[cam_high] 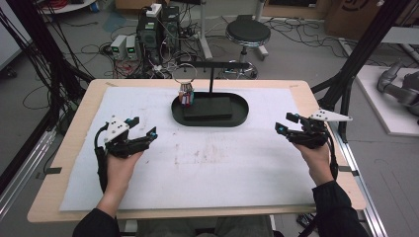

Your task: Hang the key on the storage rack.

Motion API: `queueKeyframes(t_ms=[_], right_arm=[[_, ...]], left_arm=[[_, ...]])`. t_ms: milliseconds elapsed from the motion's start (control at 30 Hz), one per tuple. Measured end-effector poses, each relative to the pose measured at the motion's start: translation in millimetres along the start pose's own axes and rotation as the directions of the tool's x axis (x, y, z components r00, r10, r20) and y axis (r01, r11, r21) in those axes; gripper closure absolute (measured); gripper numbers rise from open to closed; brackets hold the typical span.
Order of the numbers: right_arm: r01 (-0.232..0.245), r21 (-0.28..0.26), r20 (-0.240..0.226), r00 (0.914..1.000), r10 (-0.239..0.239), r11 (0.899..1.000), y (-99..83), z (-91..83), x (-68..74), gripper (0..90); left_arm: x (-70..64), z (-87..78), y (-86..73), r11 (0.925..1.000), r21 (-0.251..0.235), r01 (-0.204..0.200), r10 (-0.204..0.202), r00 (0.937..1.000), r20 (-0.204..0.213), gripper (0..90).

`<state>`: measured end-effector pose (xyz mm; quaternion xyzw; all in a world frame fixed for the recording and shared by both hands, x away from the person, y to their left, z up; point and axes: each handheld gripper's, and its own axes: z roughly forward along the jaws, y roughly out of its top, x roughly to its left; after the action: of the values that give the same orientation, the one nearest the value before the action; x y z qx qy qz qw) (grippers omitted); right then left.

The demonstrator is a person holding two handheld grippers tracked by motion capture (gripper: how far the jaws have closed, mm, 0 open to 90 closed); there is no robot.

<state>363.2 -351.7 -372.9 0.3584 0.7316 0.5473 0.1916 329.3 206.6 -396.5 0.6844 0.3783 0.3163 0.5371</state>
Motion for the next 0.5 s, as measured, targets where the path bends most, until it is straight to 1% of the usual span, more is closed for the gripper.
queueKeyframes(t_ms=[167,267,367,433,500], right_arm=[[0.003,-0.003,0.0,1.0,-0.003,1.0,0.3,-0.5,1.3,28.1],[0.002,0.002,-0.001,1.0,-0.002,1.0,0.2,-0.6,1.4,28.1],[0.004,0.004,-0.002,1.0,-0.004,1.0,-0.2,-0.4,1.3,28.1],[0.01,0.004,0.002,0.9999,-0.01,1.0,-0.9,-0.7,1.4,28.0],[0.007,0.005,0.006,1.0,-0.007,1.0,-1.5,-1.7,2.1,28.0]], left_arm=[[0.1,-1.4,0.4,1.0,-0.009,-0.005,0.005,1.0,0.003,26.8],[1.2,-1.5,0.8,0.9998,-0.006,-0.018,0.018,0.9998,-0.009,26.8],[4.0,-1.9,0.7,0.9999,-0.01,-0.008,0.008,0.9999,-0.011,26.8],[5.7,-1.8,0.7,0.9999,-0.009,-0.011,0.01,0.9998,-0.014,26.8],[7.5,-2.1,0.9,0.9999,-0.011,-0.006,0.006,0.9999,-0.013,26.8]])
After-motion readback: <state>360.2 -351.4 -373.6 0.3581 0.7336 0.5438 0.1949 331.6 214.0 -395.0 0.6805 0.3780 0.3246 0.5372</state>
